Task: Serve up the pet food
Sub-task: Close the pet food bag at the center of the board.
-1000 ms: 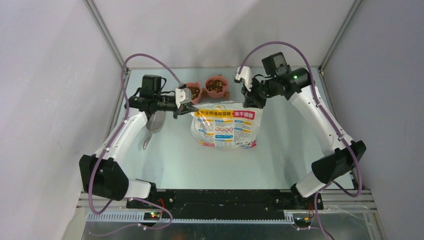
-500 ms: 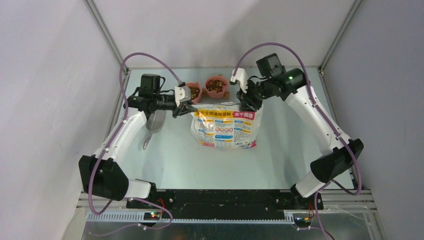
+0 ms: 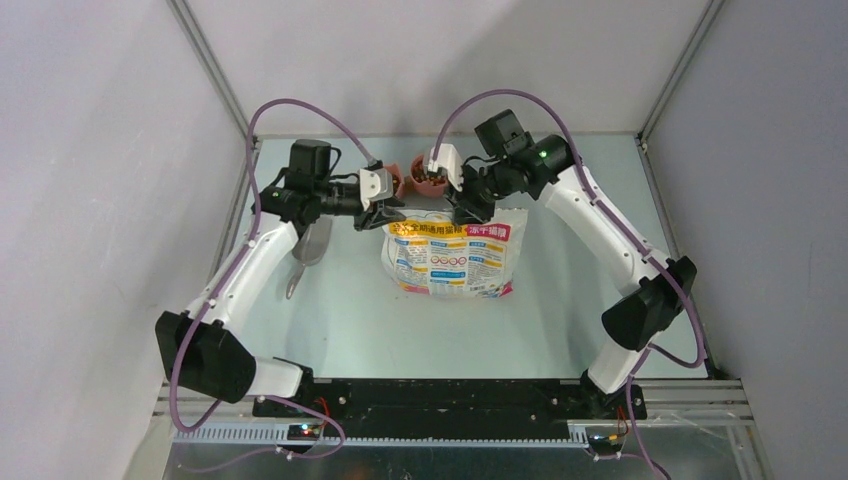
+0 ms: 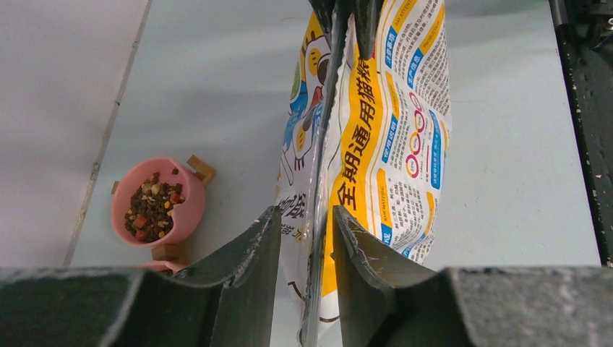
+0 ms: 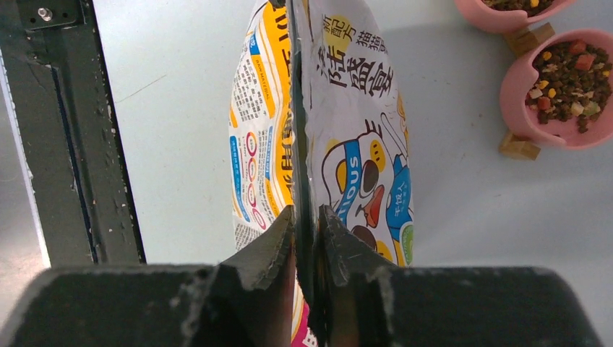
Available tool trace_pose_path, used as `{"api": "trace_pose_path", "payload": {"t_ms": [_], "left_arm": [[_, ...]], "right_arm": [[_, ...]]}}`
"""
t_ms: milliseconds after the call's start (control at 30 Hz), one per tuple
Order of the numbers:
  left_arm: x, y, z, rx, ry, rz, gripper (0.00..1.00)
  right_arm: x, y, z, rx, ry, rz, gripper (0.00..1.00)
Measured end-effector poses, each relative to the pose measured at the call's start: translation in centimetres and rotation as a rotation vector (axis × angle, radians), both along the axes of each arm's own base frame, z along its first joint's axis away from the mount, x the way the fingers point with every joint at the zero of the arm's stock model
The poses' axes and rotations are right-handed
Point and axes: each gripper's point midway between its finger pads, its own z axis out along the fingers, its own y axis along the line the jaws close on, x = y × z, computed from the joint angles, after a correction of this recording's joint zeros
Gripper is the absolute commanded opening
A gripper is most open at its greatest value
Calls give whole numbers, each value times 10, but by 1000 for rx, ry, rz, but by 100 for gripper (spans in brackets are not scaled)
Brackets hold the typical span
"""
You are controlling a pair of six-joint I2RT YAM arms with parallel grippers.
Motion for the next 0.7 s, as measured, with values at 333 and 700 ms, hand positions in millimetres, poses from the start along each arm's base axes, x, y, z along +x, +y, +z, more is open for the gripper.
{"api": "trace_pose_path", "payload": {"t_ms": [333,700], "left_arm": [[-2,1,3,6,3,-2,45],[-2,1,3,5,5,-3,49]], "right_arm": [[2,2,-1,-22,-29,-6,0],[4,-5,-2,-32,-14,-30,27]]}}
